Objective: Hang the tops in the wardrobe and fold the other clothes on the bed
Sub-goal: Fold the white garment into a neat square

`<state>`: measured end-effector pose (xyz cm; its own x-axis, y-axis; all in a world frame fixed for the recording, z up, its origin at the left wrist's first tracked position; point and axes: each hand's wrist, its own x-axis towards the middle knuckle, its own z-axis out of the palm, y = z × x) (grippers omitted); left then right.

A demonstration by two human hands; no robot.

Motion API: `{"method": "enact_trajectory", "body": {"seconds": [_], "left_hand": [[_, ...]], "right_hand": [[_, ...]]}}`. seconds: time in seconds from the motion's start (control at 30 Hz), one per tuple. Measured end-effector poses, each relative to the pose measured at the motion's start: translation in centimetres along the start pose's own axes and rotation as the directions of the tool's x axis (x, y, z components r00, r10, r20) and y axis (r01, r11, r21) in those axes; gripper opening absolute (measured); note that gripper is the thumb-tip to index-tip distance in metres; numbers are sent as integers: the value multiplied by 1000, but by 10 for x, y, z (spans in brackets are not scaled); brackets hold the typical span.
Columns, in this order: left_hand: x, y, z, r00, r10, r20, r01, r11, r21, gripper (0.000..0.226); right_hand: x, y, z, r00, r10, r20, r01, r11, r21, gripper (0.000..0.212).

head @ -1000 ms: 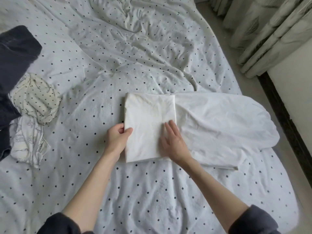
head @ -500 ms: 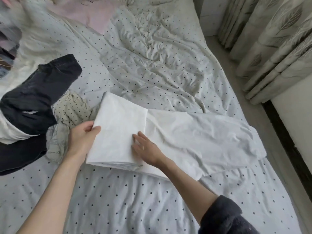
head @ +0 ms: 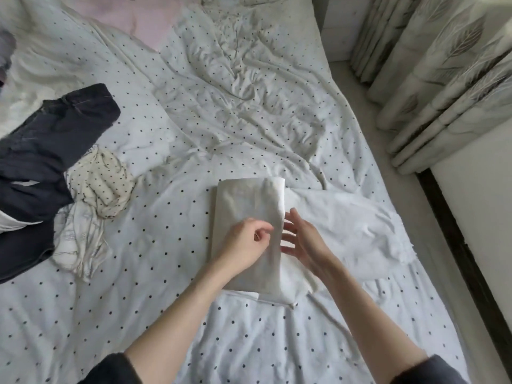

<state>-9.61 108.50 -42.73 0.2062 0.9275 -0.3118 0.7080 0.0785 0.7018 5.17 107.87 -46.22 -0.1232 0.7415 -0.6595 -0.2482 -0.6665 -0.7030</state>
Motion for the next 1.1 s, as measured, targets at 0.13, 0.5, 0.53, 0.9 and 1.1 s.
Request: {"method": "enact_trajectory", "body": {"seconds": [0.13,0.5,0.53,0.9,1.1], "left_hand": [[5,-33,21,1000,12,28,-17,983,180,32],[0,-120,41,978,206,42,-189,774,604,55],[1,-125,43,974,227,-18,-176,800,573,55],[15,-121,23,894,-434,-112,352,835,-422,11],[9,-77,4,938,-345,-27,279,802,-529,21]], "right_hand": [[5,17,-17,989,60,-134,-84,980,-180,32],[54,74,9,785,-592,182,265,55,-963,48],[63,74,8,799,-563,211,267,17,-964,49],[44,100,6,858,-495,140,289,239,-927,44],[30,67,-2,961,-224,-160,128,879,-460,47]]}}
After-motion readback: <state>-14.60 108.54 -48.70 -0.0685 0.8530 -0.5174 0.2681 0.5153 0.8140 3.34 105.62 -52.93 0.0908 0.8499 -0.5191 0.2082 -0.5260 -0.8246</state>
